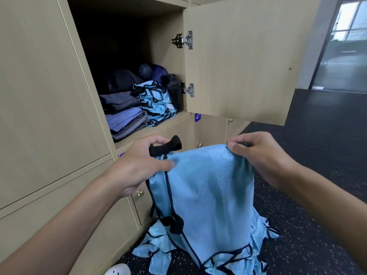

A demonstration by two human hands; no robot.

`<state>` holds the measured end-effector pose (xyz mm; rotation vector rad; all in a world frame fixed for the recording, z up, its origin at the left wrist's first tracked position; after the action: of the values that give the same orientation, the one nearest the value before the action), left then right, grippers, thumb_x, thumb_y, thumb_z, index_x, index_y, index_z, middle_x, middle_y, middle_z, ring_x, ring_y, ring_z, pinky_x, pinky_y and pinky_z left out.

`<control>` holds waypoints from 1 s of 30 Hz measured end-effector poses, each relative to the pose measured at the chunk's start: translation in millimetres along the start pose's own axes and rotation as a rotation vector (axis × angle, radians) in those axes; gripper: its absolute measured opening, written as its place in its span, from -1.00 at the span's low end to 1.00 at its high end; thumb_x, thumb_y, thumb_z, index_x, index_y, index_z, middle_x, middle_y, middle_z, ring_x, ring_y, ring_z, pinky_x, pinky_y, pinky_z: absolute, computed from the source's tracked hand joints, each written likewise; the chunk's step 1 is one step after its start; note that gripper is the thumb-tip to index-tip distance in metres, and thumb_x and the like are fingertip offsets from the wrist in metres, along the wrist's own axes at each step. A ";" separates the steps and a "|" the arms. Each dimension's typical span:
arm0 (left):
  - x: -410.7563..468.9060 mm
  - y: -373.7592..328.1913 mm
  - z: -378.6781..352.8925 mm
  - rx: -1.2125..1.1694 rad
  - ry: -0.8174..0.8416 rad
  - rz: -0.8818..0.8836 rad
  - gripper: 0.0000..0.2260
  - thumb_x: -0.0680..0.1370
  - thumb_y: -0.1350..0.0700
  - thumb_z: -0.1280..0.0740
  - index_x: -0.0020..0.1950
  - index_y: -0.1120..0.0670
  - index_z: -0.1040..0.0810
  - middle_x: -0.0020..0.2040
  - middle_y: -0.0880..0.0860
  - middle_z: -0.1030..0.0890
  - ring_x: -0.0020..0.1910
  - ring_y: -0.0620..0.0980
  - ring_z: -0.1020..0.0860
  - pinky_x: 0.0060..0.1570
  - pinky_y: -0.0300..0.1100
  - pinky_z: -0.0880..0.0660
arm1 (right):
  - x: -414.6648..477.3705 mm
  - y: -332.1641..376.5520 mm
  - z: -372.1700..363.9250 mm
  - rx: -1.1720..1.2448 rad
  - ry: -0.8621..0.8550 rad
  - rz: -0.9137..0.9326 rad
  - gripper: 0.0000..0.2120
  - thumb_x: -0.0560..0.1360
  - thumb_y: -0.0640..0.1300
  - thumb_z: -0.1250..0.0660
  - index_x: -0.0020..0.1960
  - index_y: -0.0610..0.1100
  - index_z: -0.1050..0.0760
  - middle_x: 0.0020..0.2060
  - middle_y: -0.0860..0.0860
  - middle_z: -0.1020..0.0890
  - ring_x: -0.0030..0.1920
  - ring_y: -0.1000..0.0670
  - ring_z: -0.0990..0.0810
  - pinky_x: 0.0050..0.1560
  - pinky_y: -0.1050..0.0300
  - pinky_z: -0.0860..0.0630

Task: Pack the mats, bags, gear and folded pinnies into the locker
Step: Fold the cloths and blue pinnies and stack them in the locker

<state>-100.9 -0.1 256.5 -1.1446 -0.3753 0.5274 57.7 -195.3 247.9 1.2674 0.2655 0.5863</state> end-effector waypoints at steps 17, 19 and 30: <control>11.4 -7.4 -0.4 0.663 -0.102 -0.288 -0.61 0.54 -0.12 -0.38 -0.26 0.18 -0.49 -0.21 -0.06 -0.45 -0.24 -0.04 -0.44 -0.25 -0.11 -0.37 | -4.5 17.0 -3.7 -0.531 0.007 0.231 -0.75 0.53 -0.15 -0.36 -0.23 -0.31 -0.50 -0.25 -0.20 -0.55 -0.29 -0.06 -0.44 -0.32 0.21 -0.35; 11.5 -7.5 -2.9 0.553 -0.156 -0.231 -0.58 0.52 -0.08 -0.40 -0.36 0.17 -0.38 -0.43 -0.03 -0.36 -0.44 -0.04 -0.31 -0.39 -0.14 -0.25 | -1.9 14.1 0.5 -0.496 -0.029 0.191 -0.78 0.52 -0.14 -0.37 -0.29 -0.15 -0.48 -0.36 -0.04 -0.53 -0.38 0.04 -0.42 -0.42 0.29 -0.31; 16.6 3.5 -30.7 0.257 -0.181 -0.061 -0.65 0.49 -0.05 -0.41 -0.30 0.20 -0.47 -0.50 -0.08 -0.34 -0.49 -0.04 -0.31 -0.38 -0.21 -0.28 | -25.8 2.1 -43.4 -0.053 0.292 -0.247 -0.89 0.53 -0.25 -0.38 -0.11 -0.27 -0.47 -0.31 -0.23 -0.51 -0.45 -0.10 -0.61 -0.39 0.04 -0.65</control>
<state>-71.6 -12.7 242.0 -0.8379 -0.4826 0.6090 14.2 -173.7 233.8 1.0766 0.6361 0.5602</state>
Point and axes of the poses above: each hand's wrist, its own x-axis towards the middle knuckle, its own z-axis out of the back of the hand, y = z × x, the point moved 7 cm from there along x, towards the middle knuckle
